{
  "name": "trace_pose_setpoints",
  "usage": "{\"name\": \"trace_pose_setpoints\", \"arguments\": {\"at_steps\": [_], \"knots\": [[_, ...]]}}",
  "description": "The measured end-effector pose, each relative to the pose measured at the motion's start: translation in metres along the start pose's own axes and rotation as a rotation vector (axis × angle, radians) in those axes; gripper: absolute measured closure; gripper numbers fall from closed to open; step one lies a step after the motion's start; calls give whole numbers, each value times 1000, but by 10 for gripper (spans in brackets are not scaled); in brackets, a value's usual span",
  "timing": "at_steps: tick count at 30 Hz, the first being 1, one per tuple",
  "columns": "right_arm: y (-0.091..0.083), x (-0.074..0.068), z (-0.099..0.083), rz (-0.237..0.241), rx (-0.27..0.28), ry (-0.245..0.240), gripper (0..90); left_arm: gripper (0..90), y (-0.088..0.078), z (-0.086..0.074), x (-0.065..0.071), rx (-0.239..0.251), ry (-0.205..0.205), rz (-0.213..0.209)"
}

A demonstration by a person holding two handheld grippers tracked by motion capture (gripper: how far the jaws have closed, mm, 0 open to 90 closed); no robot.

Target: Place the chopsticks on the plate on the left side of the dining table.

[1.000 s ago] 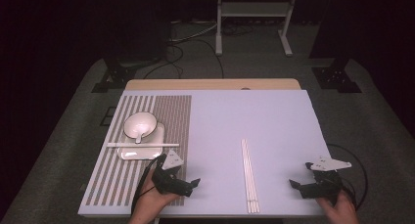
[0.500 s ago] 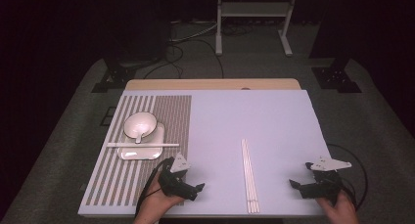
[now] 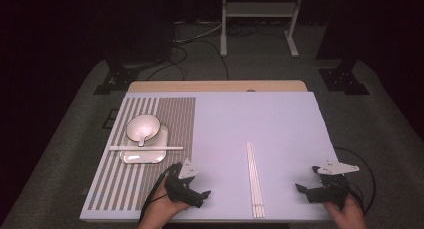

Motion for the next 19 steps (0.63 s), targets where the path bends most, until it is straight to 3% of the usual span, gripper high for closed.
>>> {"name": "trace_pose_setpoints", "arguments": {"at_steps": [7,19], "knots": [[0,0,0,0,0,0,79,0,1,-1,0,-7,21,16],[0,0,0,0,1,1,80,0,1,-1,0,-5,24,20]]}}
Point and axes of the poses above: each handheld gripper's, and its own axes: y roughly forward along the jaws, z roughly out of its top, x roughly to its right, the point moved 10 cm from there along y, roughly forward along the jaws
